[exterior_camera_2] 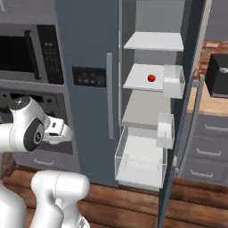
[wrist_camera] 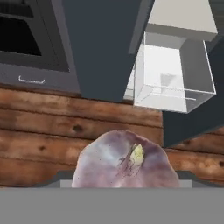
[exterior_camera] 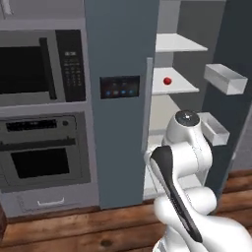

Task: Place the garlic and tomato inside the fridge drawer. Close the drawer after placing the vegetables.

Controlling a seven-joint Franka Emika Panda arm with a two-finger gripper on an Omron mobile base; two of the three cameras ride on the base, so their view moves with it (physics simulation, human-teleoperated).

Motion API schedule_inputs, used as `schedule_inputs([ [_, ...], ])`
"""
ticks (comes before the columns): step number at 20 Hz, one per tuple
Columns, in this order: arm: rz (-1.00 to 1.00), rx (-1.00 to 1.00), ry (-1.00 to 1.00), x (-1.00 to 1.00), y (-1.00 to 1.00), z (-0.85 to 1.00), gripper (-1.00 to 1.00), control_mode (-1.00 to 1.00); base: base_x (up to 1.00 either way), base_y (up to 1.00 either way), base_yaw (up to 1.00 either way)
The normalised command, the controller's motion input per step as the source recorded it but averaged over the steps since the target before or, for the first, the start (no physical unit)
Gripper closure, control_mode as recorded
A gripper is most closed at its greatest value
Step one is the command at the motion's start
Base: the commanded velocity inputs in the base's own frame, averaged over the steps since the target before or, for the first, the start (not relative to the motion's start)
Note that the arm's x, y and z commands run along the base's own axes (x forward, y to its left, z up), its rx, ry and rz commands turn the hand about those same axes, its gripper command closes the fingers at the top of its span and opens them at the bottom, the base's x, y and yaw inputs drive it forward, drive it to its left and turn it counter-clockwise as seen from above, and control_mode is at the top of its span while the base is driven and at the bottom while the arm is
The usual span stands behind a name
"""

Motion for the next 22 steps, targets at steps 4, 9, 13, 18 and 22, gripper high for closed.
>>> schedule_inputs([
  [4, 0.00, 0.00, 0.00, 0.00, 0.00, 0.00, 1.00, 1.00, 0.75, 0.58, -0.65],
  [9, 0.00, 0.00, 0.00, 0.00, 0.00, 0.00, 1.00, 1.00, 0.74, -0.04, -0.62],
  [13, 0.00, 0.00, 0.00, 0.00, 0.00, 0.00, 1.00, 1.00, 0.47, 0.02, -0.49],
  [18, -0.14, 0.11, 0.01, 0.07, -0.01, -0.32, 1.00, -1.00, -0.10, 0.03, -0.12],
  [22, -0.05, 0.18, 0.18, 1.00, -0.13, -0.87, 1.00, -1.00, 0.00, 0.00, 0.00],
])
